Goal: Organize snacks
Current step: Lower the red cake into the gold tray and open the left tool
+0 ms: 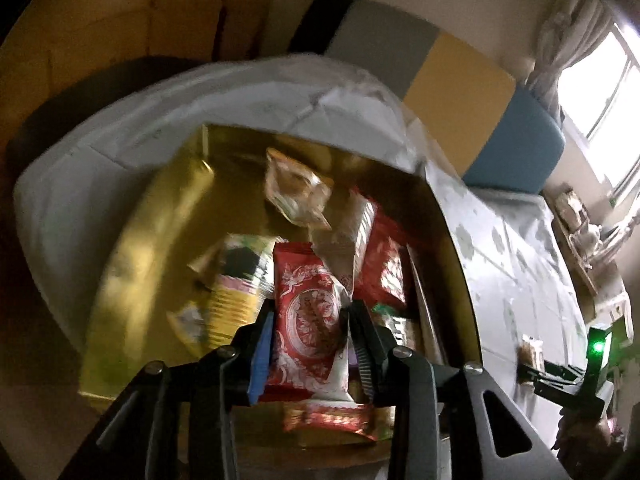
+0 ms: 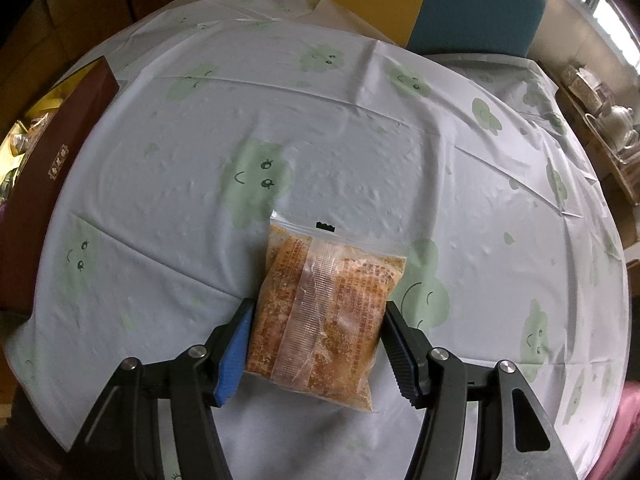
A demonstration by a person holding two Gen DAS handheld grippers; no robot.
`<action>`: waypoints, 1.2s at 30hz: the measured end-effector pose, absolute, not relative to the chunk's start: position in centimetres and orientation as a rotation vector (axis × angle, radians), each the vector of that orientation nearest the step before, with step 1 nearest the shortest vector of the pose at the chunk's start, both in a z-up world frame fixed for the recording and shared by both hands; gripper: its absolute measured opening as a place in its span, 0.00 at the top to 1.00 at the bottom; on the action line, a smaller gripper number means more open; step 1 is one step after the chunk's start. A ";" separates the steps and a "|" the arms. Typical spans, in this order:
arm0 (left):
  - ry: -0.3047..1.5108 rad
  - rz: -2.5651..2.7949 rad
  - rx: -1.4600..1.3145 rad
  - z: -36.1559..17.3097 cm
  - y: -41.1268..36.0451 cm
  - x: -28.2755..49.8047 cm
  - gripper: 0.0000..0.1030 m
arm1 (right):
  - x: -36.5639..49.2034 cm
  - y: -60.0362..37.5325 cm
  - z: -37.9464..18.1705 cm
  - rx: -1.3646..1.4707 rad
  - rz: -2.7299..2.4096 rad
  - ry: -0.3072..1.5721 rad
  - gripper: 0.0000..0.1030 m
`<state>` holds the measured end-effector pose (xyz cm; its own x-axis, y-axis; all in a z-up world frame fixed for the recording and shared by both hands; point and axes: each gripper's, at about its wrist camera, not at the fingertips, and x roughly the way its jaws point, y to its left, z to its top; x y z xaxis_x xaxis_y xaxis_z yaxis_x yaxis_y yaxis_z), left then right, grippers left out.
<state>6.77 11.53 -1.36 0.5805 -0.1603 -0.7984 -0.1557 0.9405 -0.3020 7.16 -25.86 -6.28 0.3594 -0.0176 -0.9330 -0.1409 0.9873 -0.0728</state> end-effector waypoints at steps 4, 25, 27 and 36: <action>0.995 0.026 -0.328 -2.4 10.8 6.8 0.62 | 7.2 -25.9 -6.3 -0.148 0.080 1.204 0.40; 0.890 0.059 -0.089 0.2 7.7 4.3 0.60 | 6.8 -25.5 -6.1 -0.190 0.076 1.192 0.40; 0.880 0.055 -0.081 0.5 7.5 4.2 0.60 | 6.8 -25.5 -6.1 -0.196 0.075 1.192 0.40; 0.839 0.036 -0.044 1.3 6.6 3.5 0.60 | 6.3 -25.0 -5.9 -0.218 0.075 1.180 0.40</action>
